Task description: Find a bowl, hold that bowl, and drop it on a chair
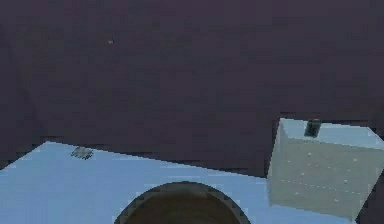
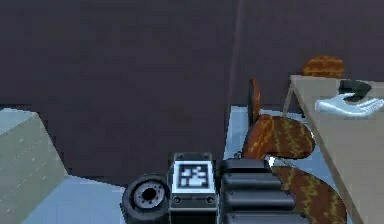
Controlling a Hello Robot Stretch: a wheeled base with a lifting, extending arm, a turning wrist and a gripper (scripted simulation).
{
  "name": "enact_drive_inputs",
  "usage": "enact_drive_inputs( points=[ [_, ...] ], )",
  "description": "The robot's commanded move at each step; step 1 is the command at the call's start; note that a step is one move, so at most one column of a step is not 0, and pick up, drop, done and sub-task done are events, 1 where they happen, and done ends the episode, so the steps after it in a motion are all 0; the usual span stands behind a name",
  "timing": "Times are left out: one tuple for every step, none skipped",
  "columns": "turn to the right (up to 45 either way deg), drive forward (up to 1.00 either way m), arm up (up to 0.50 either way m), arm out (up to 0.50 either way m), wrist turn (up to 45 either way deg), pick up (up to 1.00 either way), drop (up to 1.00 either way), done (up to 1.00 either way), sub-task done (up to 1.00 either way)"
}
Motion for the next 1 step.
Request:
enact_drive_inputs(
  points=[
    [45.0,0.00,0.00,0.00,0.0,0.00,0.00,0.00,0.00]
  ],
)
